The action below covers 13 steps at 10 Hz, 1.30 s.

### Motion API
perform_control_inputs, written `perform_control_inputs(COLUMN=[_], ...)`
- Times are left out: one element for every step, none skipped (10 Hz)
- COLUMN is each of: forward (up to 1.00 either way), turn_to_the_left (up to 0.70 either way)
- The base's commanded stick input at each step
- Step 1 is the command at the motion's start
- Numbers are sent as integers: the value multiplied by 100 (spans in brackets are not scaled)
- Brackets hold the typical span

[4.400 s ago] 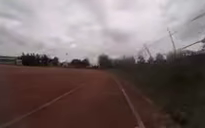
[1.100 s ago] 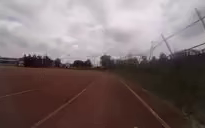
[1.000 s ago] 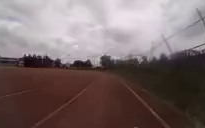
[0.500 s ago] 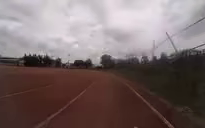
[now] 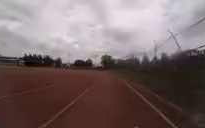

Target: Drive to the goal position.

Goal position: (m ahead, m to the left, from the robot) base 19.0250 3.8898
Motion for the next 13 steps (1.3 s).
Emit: perform_control_inputs(forward=[70, 70, 70, 70, 70, 70, 70, 70, 70, 70, 70, 70, 70], turn_to_the_left=[0, 0, 0, 0, 0, 0, 0, 0, 0, 0, 0, 0, 0])
